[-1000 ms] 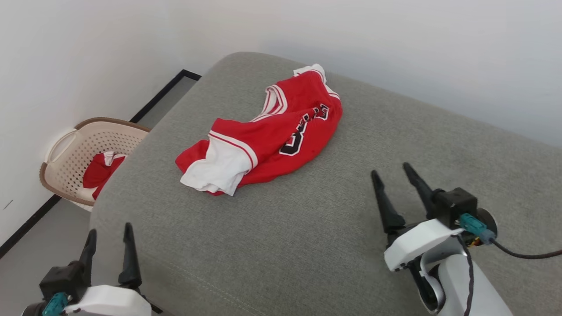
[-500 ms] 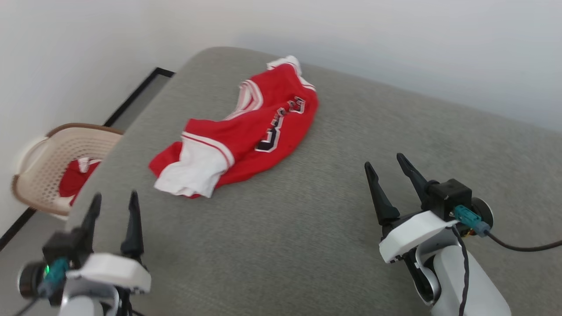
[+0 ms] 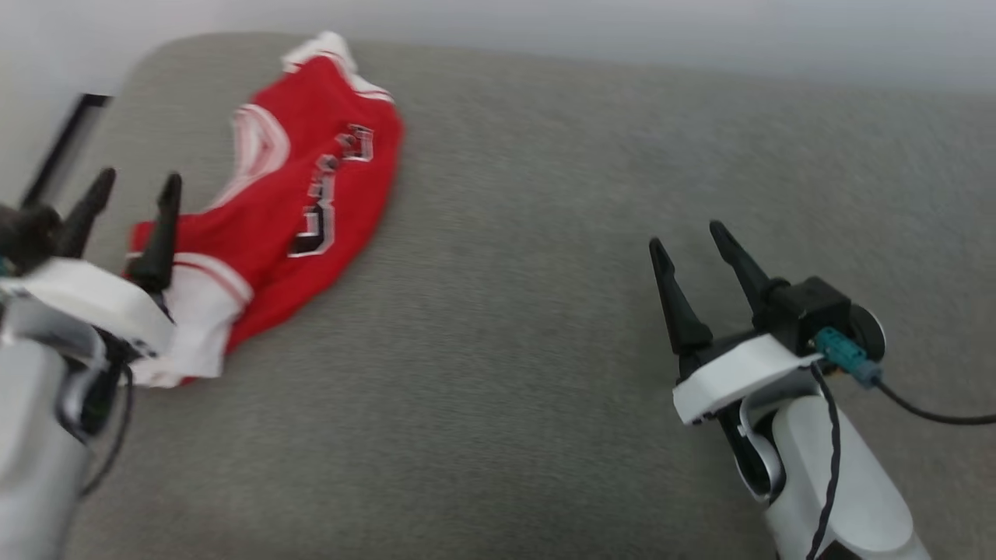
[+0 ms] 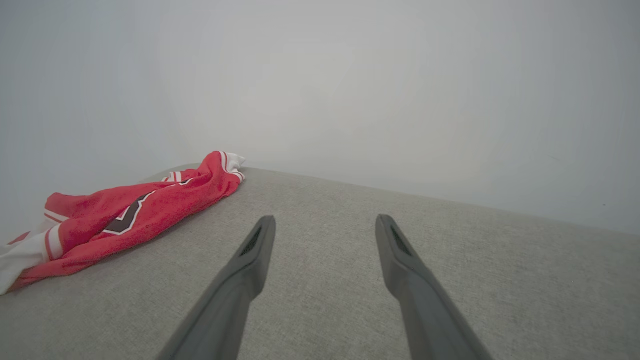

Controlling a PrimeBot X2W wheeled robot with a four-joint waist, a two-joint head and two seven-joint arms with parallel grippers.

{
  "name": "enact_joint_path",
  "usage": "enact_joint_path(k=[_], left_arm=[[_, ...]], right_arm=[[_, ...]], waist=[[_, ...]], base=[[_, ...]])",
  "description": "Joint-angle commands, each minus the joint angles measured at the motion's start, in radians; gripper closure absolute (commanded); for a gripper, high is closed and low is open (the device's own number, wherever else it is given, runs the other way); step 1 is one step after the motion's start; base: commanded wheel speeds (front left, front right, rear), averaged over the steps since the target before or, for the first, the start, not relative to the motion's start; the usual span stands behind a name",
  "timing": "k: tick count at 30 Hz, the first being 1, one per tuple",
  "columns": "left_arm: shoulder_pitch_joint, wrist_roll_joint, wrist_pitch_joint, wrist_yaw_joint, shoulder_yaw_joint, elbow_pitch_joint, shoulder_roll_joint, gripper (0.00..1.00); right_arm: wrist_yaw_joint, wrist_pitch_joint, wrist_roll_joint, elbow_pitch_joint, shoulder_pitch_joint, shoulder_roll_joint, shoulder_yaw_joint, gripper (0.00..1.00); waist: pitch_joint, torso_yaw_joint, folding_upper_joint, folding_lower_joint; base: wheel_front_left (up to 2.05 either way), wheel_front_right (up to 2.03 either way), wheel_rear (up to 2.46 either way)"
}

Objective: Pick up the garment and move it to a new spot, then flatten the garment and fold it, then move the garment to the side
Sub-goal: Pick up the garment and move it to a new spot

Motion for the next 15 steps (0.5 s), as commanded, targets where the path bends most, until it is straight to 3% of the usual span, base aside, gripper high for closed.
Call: enact_joint_path(k=[1, 4, 5, 15], left_arm=[[-0.056, -0.079, 0.035, 0.002, -0.052, 0.025, 0.047, 0.00], [-0.125, -0.188, 0.100, 0.002, -0.147, 0.054, 0.139, 0.00], [-0.125, -0.188, 0.100, 0.002, -0.147, 0.054, 0.139, 0.00], [-0.252, -0.539, 0.397, 0.002, -0.386, 0.063, 0.353, 0.00]], right_arm=[[0.000, -0.005, 0.014, -0.019, -0.023, 0.000, 0.006, 0.00], [0.000, -0.005, 0.034, -0.040, -0.037, 0.001, 0.017, 0.00], [0.000, -0.005, 0.034, -0.040, -0.037, 0.001, 0.017, 0.00], [0.000, -0.005, 0.070, -0.092, -0.056, 0.001, 0.035, 0.00]], waist=[[0.097, -0.110, 0.0000, 0.0000], [0.135, -0.166, 0.0000, 0.0000], [0.135, -0.166, 0.0000, 0.0000], [0.214, -0.295, 0.0000, 0.0000]], base=[[0.00, 0.00, 0.00], [0.00, 0.00, 0.00], [0.00, 0.00, 0.00], [0.00, 0.00, 0.00]])
